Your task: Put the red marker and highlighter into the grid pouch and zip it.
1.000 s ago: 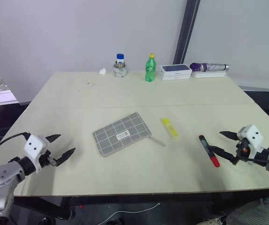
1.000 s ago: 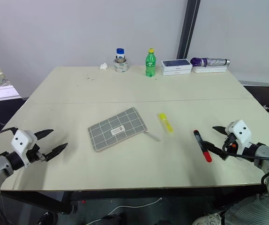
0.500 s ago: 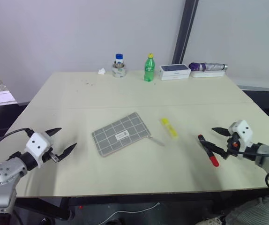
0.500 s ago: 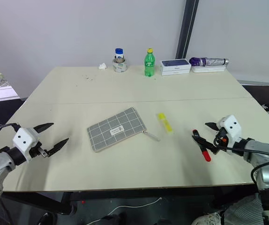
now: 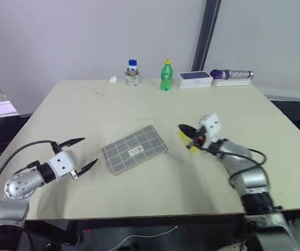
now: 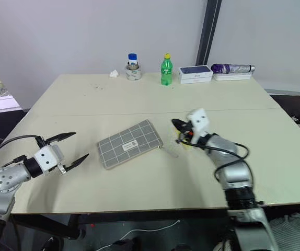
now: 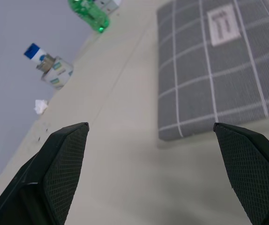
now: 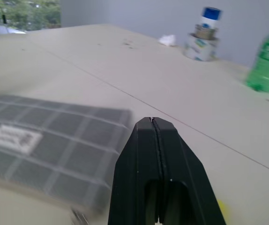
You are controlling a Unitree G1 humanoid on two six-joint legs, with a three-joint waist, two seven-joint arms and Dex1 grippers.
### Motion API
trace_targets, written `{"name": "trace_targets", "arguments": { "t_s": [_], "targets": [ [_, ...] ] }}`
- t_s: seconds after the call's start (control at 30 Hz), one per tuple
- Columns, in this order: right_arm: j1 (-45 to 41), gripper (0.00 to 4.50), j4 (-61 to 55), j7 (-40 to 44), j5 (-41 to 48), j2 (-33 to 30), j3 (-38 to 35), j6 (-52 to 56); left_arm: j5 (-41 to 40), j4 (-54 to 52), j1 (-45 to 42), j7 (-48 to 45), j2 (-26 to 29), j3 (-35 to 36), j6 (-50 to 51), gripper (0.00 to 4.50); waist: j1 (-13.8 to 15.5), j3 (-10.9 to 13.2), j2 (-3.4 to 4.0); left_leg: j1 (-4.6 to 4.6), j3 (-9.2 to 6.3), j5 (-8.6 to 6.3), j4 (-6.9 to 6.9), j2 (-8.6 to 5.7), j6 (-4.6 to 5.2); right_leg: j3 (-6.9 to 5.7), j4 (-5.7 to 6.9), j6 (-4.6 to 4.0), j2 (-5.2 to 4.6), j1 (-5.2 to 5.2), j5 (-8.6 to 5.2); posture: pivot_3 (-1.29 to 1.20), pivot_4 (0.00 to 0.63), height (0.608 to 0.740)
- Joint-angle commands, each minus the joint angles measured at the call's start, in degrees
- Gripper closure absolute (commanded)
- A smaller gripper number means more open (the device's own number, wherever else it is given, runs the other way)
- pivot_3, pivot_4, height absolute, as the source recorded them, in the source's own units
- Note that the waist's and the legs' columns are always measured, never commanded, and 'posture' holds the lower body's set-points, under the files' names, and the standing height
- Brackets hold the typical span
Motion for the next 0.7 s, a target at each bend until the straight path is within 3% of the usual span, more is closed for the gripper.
{"name": "trace_targets", "arguments": {
  "t_s": [0.03,0.17,0.37,0.7],
  "targets": [
    [-2.80,4.47,4.61,-2.83,-4.29,4.65,4.34,-4.91,3.42,2.26,-1.17,1.83,0.61,-2.47,-5.19,0.00,0.06,0.00,0.00,0.00,0.00,0.00,0.01,-0.01,0.00,0.00,0.00,0.00,0.00,0.00,0.00,0.00,0.150,0.740],
    [-3.95,4.47,11.32,-5.36,-8.07,8.68,7.04,-9.12,5.91,5.09,-1.86,3.72,0.55,-4.92,-9.09,0.00,-0.27,0.00,0.00,0.02,-0.01,0.05,-0.01,0.01,-0.08,0.01,0.17,0.00,0.04,-0.10,0.00,0.00,0.150,0.740],
    [-7.20,4.47,19.71,-7.58,-10.55,7.35,6.17,-13.92,10.69,9.23,-4.57,7.48,-0.02,-8.80,-13.72,0.00,-0.12,0.00,0.00,0.02,-0.03,0.11,0.06,-0.02,-0.16,0.02,0.42,0.00,0.03,-0.17,0.00,0.00,0.150,0.740],
    [-5.02,4.47,18.67,-5.64,-11.33,7.22,6.72,-13.54,17.81,18.58,-11.89,12.43,-2.58,-16.48,-19.77,0.00,-0.16,-0.02,0.00,0.02,0.00,0.17,0.06,0.00,-0.23,0.07,0.77,-0.02,0.05,-0.35,-0.01,0.00,0.150,0.740]
  ]
}}
